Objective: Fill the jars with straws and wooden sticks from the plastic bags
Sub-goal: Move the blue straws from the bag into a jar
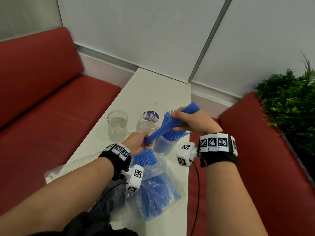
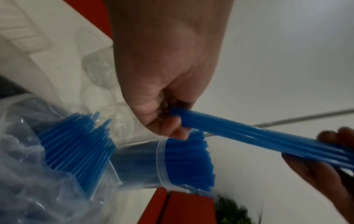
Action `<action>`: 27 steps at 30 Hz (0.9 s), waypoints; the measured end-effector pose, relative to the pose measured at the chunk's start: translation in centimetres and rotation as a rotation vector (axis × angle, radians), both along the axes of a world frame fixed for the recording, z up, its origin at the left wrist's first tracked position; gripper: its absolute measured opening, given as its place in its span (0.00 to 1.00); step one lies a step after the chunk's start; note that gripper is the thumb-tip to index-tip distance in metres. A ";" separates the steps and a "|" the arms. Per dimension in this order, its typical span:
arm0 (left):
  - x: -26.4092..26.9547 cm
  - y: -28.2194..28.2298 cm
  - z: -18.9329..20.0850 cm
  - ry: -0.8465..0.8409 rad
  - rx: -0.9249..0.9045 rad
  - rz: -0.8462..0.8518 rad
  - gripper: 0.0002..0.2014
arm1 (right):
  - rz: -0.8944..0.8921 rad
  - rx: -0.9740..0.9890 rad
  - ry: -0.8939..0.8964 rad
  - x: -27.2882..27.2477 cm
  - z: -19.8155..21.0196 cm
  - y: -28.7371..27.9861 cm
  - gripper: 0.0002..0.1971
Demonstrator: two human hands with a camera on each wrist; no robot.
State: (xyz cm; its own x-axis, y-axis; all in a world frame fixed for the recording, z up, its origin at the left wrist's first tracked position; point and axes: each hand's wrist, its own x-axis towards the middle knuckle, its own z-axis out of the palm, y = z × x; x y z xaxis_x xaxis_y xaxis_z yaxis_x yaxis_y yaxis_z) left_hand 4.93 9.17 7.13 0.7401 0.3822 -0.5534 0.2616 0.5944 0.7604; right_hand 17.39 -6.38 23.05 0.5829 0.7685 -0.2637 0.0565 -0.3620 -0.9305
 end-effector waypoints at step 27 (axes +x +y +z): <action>-2.0 -3.2 -6.1 0.345 1.970 -1.563 0.16 | -0.250 -0.215 -0.373 2.3 -9.5 2.8 0.10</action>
